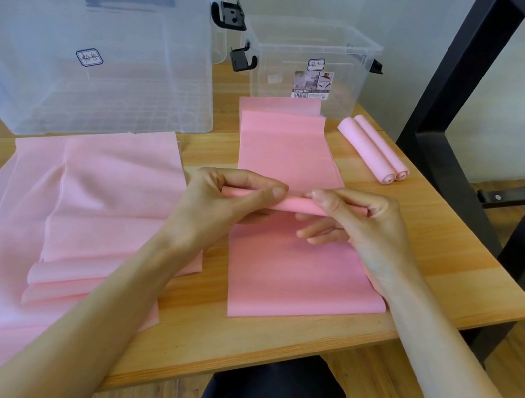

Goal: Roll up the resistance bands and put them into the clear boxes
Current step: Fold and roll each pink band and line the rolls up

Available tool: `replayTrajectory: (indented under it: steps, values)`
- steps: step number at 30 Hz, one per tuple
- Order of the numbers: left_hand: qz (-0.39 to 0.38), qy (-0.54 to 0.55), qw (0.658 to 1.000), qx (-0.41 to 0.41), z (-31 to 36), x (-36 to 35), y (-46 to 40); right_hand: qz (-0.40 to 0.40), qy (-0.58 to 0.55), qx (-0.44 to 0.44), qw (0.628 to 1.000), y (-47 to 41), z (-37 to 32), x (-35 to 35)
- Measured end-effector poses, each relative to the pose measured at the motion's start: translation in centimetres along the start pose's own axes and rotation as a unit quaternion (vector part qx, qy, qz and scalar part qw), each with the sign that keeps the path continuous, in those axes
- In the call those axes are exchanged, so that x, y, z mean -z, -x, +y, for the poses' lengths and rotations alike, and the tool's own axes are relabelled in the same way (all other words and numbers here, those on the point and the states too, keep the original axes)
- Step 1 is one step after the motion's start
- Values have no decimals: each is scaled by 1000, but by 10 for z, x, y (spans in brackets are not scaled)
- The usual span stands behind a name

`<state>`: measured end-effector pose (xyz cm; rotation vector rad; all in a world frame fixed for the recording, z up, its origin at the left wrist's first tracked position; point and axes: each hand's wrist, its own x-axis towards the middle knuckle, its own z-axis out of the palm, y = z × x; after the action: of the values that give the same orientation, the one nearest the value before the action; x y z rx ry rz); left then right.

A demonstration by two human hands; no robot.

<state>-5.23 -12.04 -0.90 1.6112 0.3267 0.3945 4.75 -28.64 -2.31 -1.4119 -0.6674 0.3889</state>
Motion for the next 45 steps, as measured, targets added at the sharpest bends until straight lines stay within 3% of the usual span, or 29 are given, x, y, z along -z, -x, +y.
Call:
replayTrajectory:
  steps: [7, 23, 40, 45]
  values:
    - [-25, 4, 1000, -14, 1, 0, 1, 5, 9, 5, 1000, 0, 0, 0]
    - [7, 30, 999, 12, 0, 0, 0, -2, 0, 11, 1000, 0, -1, -2]
    - [-15, 3, 1000, -10, 1, -1, 1, 15, 4, 0, 1000, 1, -2, -2]
    - [-5, 6, 1000, 17, 0, 0, 1, 8, 1, 7, 1000, 0, -1, -2]
